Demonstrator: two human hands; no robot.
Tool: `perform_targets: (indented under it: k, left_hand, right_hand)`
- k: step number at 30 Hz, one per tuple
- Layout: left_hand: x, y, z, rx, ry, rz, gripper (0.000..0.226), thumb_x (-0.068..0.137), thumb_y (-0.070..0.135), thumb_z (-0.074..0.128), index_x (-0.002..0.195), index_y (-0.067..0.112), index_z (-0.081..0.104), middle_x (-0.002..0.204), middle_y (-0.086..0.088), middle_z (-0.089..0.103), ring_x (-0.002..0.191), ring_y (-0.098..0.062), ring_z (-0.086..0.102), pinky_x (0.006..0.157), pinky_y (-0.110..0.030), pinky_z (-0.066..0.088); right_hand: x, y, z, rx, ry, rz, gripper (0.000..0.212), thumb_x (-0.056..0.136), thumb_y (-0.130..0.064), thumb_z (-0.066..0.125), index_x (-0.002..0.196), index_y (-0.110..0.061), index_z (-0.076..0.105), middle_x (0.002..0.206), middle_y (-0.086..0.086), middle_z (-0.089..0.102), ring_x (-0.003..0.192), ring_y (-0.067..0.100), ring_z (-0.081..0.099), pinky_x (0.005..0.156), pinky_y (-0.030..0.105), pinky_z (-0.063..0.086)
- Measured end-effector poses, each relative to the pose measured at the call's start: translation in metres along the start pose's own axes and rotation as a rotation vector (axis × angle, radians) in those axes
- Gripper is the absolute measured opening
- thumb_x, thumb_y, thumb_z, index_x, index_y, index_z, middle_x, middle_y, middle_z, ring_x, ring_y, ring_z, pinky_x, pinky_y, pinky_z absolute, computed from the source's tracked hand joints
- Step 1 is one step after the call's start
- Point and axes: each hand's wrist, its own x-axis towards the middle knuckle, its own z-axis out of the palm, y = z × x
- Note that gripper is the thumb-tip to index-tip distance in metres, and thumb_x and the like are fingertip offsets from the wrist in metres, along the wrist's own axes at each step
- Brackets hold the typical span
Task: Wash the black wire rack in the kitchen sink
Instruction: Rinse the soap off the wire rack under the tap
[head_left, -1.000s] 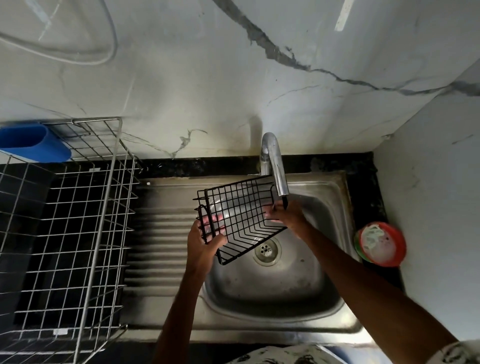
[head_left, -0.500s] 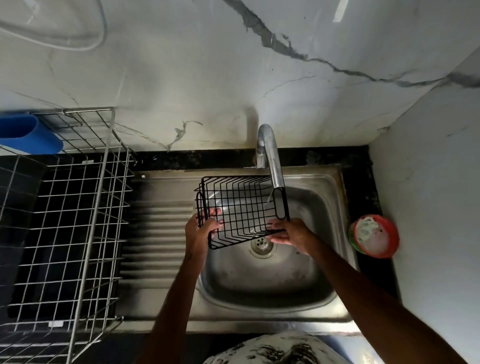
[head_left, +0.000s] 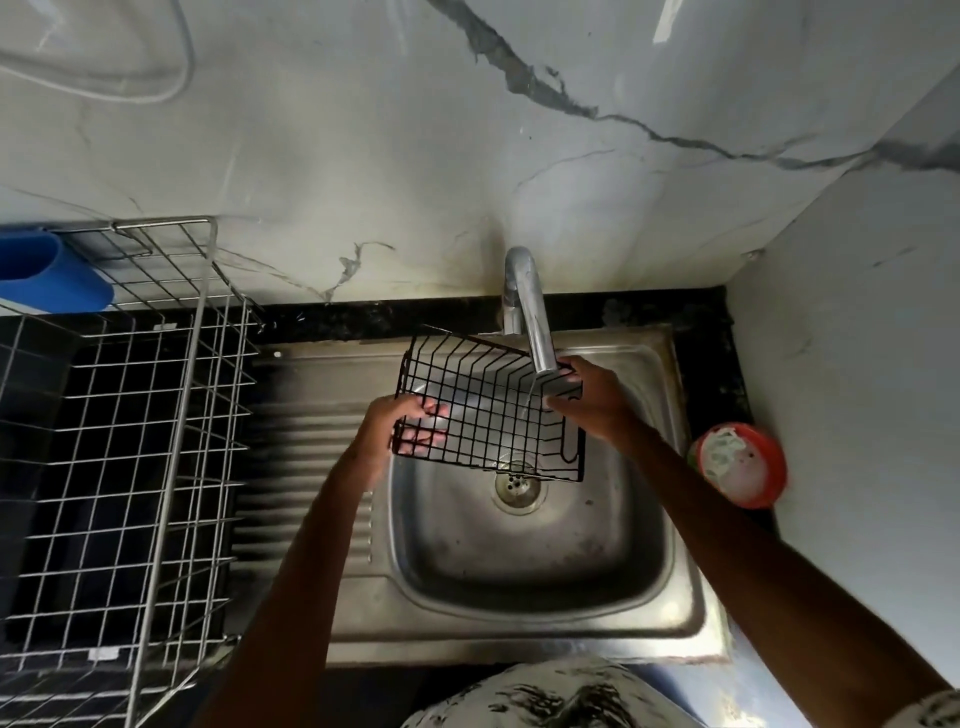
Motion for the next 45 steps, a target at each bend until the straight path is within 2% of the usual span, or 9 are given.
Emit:
perform_targets:
  k: [6, 10, 20, 27, 31, 34, 37, 41, 45]
  left_hand:
    - [0.024, 0.018, -0.014, 0.2, -0.133, 0.014, 0.069, 0.072, 0.049, 0.065, 0.118, -0.002, 0.067, 0.114, -0.017, 0.075, 0.098, -0.043, 0.074, 0.093, -0.062, 0.056]
    - [0.032, 0.039, 0.0, 0.328, -0.278, 0.005, 0.07, 0.058, 0.056, 0.068, 0.106, 0.004, 0.071, 0.109, -0.011, 0.077, 0.102, -0.034, 0.07, 0.107, -0.059, 0.044]
    - [0.027, 0.0, 0.036, 0.003, -0.048, -0.125, 0.12, 0.051, 0.072, 0.081, 0.15, 0.019, 0.037, 0.139, -0.015, 0.056, 0.113, -0.032, 0.066, 0.089, -0.045, 0.057]
    - [0.012, -0.043, 0.083, -0.209, -0.08, -0.266, 0.038, 0.099, 0.031, 0.05, 0.134, 0.019, 0.054, 0.119, -0.012, 0.075, 0.11, -0.04, 0.071, 0.106, -0.056, 0.048]
    - [0.017, -0.036, 0.093, -0.196, 0.001, -0.289, 0.038, 0.098, 0.025, 0.043, 0.132, 0.016, 0.057, 0.109, -0.013, 0.078, 0.095, -0.042, 0.075, 0.1, -0.055, 0.054]
    - [0.022, -0.035, 0.096, -0.162, 0.044, -0.294, 0.039, 0.098, 0.024, 0.041, 0.131, 0.014, 0.058, 0.104, -0.012, 0.079, 0.09, -0.042, 0.076, 0.095, -0.056, 0.056]
    - [0.027, -0.033, 0.101, -0.15, 0.055, -0.335, 0.037, 0.097, 0.026, 0.04, 0.126, 0.015, 0.06, 0.103, -0.013, 0.079, 0.085, -0.041, 0.076, 0.08, -0.044, 0.06]
    - [0.041, -0.041, 0.11, -0.096, 0.04, -0.327, 0.044, 0.088, 0.039, 0.044, 0.118, 0.015, 0.065, 0.11, -0.016, 0.075, 0.092, -0.035, 0.072, 0.088, -0.051, 0.057]
    - [0.036, -0.034, 0.122, -0.051, 0.005, -0.277, 0.041, 0.086, 0.036, 0.045, 0.114, 0.014, 0.066, 0.119, -0.017, 0.066, 0.108, -0.04, 0.064, 0.094, -0.061, 0.054]
  right_hand:
    - [0.006, -0.036, -0.012, -0.116, -0.215, -0.088, 0.032, 0.09, -0.034, 0.074, 0.112, -0.012, 0.069, 0.084, -0.009, 0.067, 0.075, 0.003, 0.062, 0.067, 0.019, 0.048]
    - [0.008, -0.05, -0.002, 0.136, -0.341, -0.003, 0.067, 0.084, -0.068, 0.062, 0.117, -0.01, 0.069, 0.098, 0.008, 0.076, 0.087, 0.022, 0.075, 0.086, 0.048, 0.06]
    - [-0.026, -0.021, -0.006, 0.471, -0.332, 0.329, 0.043, 0.107, -0.04, 0.04, 0.127, -0.003, 0.052, 0.116, 0.028, 0.061, 0.098, 0.043, 0.065, 0.08, 0.057, 0.059]
    - [-0.031, -0.019, -0.005, 0.408, -0.181, 0.355, 0.049, 0.106, -0.044, 0.041, 0.116, 0.001, 0.059, 0.102, 0.026, 0.068, 0.089, 0.04, 0.07, 0.079, 0.056, 0.06]
    - [-0.036, -0.024, 0.001, -0.159, 0.12, 0.172, 0.038, 0.102, -0.044, 0.046, 0.093, -0.013, 0.067, 0.079, 0.004, 0.069, 0.073, 0.023, 0.07, 0.066, 0.039, 0.06]
    - [-0.05, -0.031, 0.015, -0.3, 0.405, 0.001, 0.028, 0.1, -0.033, 0.046, 0.117, -0.017, 0.061, 0.103, -0.001, 0.066, 0.089, 0.015, 0.065, 0.076, 0.034, 0.057]
    - [-0.068, -0.038, 0.035, -0.256, 0.365, -0.257, 0.037, 0.103, -0.024, 0.037, 0.136, -0.017, 0.053, 0.121, 0.004, 0.065, 0.102, 0.015, 0.066, 0.087, 0.025, 0.054]
    - [-0.063, -0.015, 0.066, -0.354, -0.022, -0.199, 0.066, 0.102, -0.021, 0.049, 0.159, -0.008, 0.016, 0.167, 0.014, 0.012, 0.154, 0.028, 0.011, 0.123, 0.041, 0.025]
    - [-0.041, 0.011, 0.077, -0.515, -0.034, -0.033, 0.081, 0.104, -0.049, 0.032, 0.158, -0.009, -0.012, 0.164, 0.01, -0.024, 0.152, 0.027, -0.02, 0.125, 0.05, -0.001]
